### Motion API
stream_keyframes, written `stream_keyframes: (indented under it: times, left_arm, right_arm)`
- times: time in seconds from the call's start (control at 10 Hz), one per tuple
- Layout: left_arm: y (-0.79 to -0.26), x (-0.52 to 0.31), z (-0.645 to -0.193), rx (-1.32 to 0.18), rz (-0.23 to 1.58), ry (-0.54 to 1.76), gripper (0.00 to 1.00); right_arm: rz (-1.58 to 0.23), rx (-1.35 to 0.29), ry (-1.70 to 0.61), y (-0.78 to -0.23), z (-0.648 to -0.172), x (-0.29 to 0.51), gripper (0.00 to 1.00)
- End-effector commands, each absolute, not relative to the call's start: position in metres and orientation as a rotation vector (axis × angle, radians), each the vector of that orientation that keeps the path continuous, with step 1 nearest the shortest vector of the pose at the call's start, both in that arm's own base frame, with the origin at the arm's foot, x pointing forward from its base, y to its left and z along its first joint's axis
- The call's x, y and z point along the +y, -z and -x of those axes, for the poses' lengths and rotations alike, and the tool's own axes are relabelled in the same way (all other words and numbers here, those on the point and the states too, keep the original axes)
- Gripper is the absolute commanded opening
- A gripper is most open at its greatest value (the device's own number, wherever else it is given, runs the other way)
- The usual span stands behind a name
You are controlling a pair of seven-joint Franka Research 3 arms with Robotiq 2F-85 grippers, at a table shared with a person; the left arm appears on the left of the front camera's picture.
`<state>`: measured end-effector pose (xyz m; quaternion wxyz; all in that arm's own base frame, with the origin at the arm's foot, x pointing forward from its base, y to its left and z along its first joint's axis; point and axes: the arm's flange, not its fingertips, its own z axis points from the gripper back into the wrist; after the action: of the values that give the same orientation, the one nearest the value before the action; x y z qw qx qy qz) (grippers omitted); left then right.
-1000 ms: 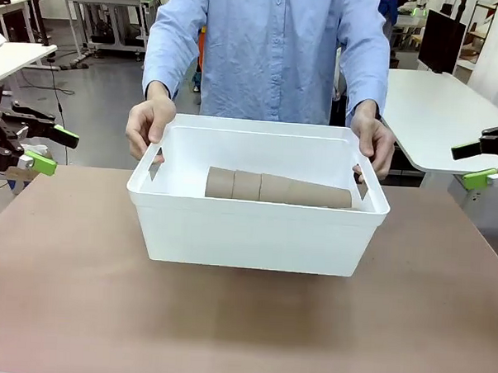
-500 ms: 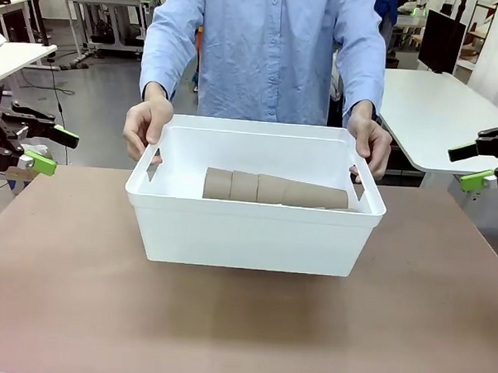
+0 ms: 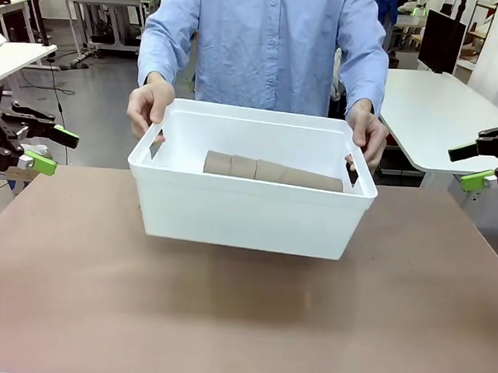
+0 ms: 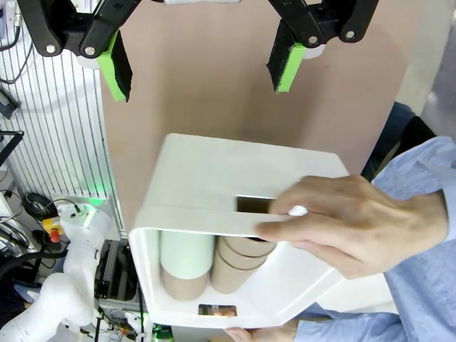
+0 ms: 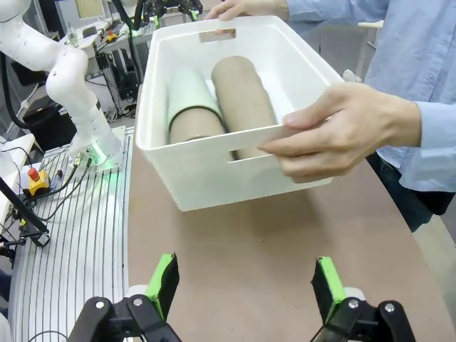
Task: Stack the cups and store them in the basket.
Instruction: Place the stack of Reusable plastic cups into the Pantry Basket.
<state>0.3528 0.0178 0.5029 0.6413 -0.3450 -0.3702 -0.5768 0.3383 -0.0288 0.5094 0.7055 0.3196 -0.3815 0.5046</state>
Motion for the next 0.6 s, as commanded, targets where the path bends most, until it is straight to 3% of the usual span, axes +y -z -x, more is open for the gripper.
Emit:
stream_keyframes:
  times: [0.0, 0.5]
  left_arm:
    - [-0.5057, 0.0184, -0.3522, -0.840, 0.796, 1.312, 1.00]
    - [-0.5057, 0.0184, -0.3522, -0.840, 0.796, 1.312, 1.00]
  right_arm:
    - [-0.721, -0.868, -1.128, -0.5110, -0.3411, -0.0303, 1.00]
    - [-0.721, -0.868, -1.128, -0.5110, -0.3411, -0.0303, 1.00]
